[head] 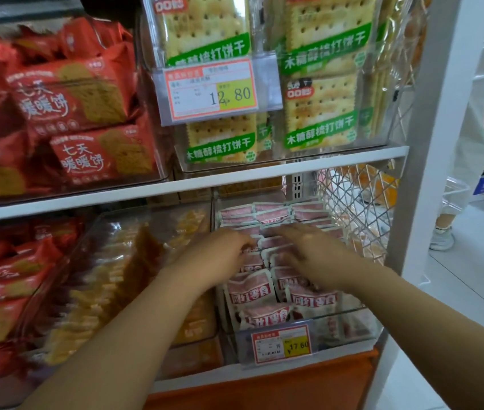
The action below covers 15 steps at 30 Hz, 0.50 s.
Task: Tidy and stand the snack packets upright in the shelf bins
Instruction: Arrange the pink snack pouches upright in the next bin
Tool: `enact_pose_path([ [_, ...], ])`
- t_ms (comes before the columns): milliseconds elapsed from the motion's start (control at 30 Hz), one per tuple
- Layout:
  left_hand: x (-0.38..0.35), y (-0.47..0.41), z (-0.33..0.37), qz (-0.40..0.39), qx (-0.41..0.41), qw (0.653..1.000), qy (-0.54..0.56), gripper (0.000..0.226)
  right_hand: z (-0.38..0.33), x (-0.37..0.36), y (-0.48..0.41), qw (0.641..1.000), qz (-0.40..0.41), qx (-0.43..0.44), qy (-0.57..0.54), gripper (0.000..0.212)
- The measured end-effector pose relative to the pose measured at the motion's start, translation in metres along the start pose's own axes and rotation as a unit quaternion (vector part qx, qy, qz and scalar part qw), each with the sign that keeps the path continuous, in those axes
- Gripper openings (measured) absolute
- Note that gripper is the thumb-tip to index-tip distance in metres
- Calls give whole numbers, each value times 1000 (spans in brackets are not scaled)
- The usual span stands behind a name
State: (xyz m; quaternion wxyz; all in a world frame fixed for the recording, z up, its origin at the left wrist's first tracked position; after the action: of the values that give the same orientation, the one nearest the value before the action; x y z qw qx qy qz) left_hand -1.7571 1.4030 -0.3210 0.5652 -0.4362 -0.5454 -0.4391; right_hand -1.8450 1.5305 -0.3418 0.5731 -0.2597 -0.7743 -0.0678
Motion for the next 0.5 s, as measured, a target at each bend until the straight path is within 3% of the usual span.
enact_pose_path([
  [167, -12, -17, -3, -96, 2, 994, -46, 25, 3, -12, -3, 990, -91, -11, 105, 35],
  [300, -15, -15, -2, -72, -16, 995, -64, 14, -3, -8, 3, 986, -70, -3, 149, 33],
  [500, -8, -11, 2, -65, -4, 993, -94, 18, 1, -6, -7, 985, -91, -22, 145, 37],
])
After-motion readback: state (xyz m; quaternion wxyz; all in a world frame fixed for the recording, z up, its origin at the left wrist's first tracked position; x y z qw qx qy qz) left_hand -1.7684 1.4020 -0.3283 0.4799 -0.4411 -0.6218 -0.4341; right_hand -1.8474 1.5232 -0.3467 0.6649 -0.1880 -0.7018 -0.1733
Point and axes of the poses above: each hand's wrist, its own y-axis away from the middle knuckle, its own x-axis out of the back of the hand, z = x × y, the point moved 4 cm from there along -y, towards the middle knuckle, and after that the axes turned 1 degree about x, right-handed, at the moved point
